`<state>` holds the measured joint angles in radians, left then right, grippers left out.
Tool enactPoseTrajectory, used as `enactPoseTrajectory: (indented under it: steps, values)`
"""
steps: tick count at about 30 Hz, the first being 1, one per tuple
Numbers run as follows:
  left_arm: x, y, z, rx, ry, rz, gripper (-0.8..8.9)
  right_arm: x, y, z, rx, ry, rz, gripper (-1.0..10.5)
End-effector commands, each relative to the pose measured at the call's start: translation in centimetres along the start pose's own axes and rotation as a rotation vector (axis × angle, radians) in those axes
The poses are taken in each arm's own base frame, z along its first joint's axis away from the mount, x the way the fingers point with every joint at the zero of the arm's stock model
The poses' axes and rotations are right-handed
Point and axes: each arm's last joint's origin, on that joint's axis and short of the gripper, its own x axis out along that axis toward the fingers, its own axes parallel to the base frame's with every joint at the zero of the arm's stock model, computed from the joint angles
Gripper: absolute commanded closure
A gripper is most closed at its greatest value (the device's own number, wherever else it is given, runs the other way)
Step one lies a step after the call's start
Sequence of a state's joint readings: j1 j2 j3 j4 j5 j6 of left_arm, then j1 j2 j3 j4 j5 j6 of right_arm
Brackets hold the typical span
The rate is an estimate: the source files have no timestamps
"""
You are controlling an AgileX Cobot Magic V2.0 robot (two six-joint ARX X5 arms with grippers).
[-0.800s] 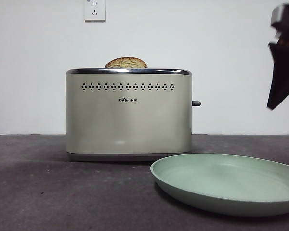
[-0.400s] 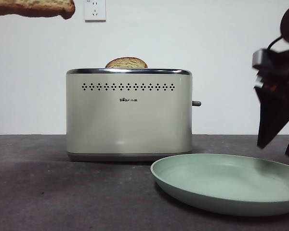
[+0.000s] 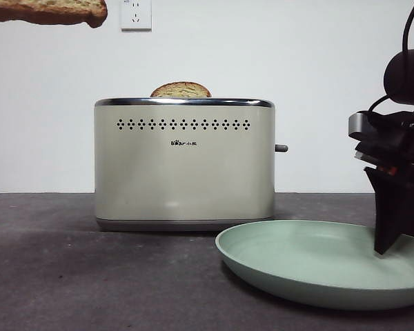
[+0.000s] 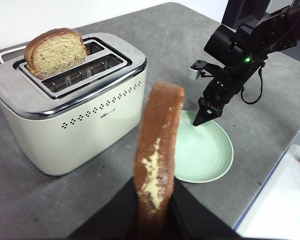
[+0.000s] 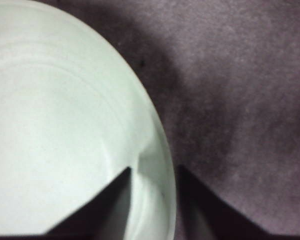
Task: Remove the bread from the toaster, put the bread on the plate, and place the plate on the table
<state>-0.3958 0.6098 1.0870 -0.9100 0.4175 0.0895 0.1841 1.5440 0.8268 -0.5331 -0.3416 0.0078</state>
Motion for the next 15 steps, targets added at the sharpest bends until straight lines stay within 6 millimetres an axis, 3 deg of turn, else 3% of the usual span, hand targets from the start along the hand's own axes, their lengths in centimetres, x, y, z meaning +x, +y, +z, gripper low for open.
enactPoseTrajectory:
  steps: [1, 8, 15]
  values:
    - [-0.1, 0.0, 0.3, -0.008, -0.017, -0.004, 8.09, 0.4, 0.0, 0.2, 0.001, 0.002, 0.008, 9.4]
    - [0.1, -0.1, 0.5, -0.038, -0.02, -0.078, 8.09, -0.3, 0.7, 0.2, -0.013, -0.024, 0.077, 9.4]
    - [1.9, 0.4, 1.0, -0.095, 0.015, -0.191, 8.1, -3.1, 4.4, -0.1, -0.105, -0.123, 0.152, 9.4]
